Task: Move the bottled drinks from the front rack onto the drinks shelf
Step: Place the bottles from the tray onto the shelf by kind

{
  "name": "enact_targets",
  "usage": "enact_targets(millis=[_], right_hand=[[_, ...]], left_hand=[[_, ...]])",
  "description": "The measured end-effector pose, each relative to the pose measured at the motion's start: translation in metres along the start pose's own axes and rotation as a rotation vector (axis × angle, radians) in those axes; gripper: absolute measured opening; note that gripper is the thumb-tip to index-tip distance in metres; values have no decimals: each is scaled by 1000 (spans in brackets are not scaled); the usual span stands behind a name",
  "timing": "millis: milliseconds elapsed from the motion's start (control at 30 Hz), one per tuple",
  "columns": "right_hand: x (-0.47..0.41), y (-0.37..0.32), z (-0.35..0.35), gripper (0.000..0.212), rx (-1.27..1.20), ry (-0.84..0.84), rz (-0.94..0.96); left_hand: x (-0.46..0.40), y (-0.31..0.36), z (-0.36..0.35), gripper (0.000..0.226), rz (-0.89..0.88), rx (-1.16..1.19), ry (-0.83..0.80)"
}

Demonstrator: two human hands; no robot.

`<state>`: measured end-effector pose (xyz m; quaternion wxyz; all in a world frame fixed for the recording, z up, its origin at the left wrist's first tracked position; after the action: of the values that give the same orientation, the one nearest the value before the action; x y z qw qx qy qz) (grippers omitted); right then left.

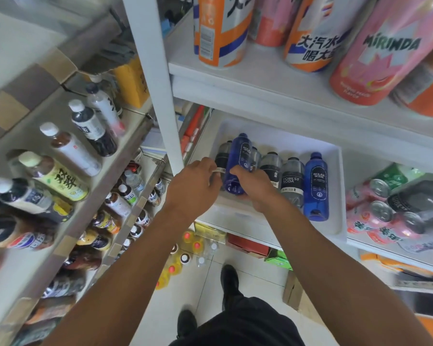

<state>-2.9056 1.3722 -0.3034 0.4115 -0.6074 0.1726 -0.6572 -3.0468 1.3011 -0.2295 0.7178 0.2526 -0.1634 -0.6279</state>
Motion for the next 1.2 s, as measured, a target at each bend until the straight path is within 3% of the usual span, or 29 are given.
enact_targets(millis=[133, 267, 500, 633, 733, 867, 933, 1100, 1200], right_hand=[[31, -1, 2, 20, -11, 1, 71], [77, -1, 5, 15, 18, -14, 172], [161, 26, -4, 8, 67, -34, 310], [201, 54, -17, 24, 169, -33, 390], [231, 62, -22, 32, 285, -21, 516], [262, 65, -25, 51, 269, -93, 598], [276, 65, -28, 56, 258, -152, 647], [313, 63, -32, 47, 244, -312, 743], [337, 61, -35, 35, 251, -391, 804]], left_hand=[[15, 8, 5, 20, -5, 13, -23], [34, 13, 12, 22, 33, 133, 6], [89, 7, 10, 43, 249, 581, -64], [133, 9, 11, 62, 305, 797, -78], [160, 11, 17, 63, 278, 794, -35], [187, 14, 30, 34, 272, 894, 74], [201, 18, 42, 34, 247, 942, 141], [243, 35, 79, 32, 192, 978, 311], [273, 43, 101, 43, 164, 1011, 416]])
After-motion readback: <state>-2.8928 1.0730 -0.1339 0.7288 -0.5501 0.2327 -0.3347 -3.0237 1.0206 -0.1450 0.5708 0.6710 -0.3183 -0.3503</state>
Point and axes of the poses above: each hand's wrist, its own x-axis away from the middle knuckle, its own z-axis out of the back of the hand, y = z × x, the point moved 7 cm from there along -x, towards the middle knuckle, and after that the axes turned 6 degrees about -z, right-handed, at the moved point
